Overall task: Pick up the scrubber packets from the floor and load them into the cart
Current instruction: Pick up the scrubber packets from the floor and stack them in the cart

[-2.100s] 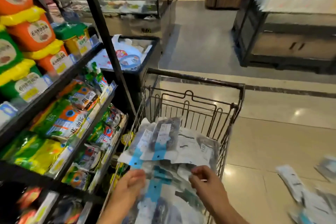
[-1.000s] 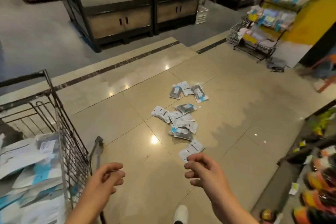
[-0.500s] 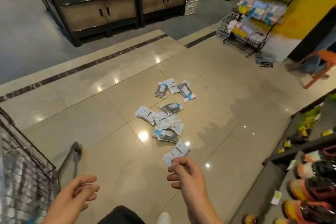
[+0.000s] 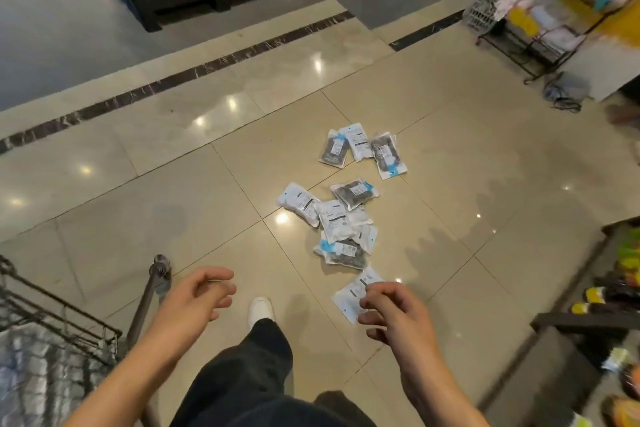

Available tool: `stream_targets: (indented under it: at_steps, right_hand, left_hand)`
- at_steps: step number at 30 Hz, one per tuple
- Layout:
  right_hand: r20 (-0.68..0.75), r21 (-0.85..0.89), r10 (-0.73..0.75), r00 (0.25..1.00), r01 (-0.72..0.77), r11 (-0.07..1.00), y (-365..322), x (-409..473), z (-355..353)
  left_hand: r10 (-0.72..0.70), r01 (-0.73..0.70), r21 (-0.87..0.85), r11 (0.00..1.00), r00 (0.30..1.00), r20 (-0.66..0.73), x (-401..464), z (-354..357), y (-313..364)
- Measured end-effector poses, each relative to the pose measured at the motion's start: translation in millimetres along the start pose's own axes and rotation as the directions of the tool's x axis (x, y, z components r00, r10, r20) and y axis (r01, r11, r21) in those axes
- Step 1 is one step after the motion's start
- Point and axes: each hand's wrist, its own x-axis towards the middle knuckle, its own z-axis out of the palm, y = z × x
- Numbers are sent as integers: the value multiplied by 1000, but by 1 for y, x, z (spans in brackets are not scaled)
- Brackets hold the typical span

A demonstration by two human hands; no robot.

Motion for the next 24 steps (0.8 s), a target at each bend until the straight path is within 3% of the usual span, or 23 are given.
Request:
stream_targets:
  at_steps: [12,19,24]
  right_hand:
    - [-142,95,184,973,-171,981,-58,120,18]
    - [-68,3,224,972,-225,974,-67,241,29]
    - [-80,-128,220,972,-228,965,-38,370,64]
  left_hand:
    - [-37,-2,206,978,982,187,157,22,123]
    - [-216,204,82,975,961,171,261,82,146]
    - [-364,378,-26,926,907,212,391,133,104]
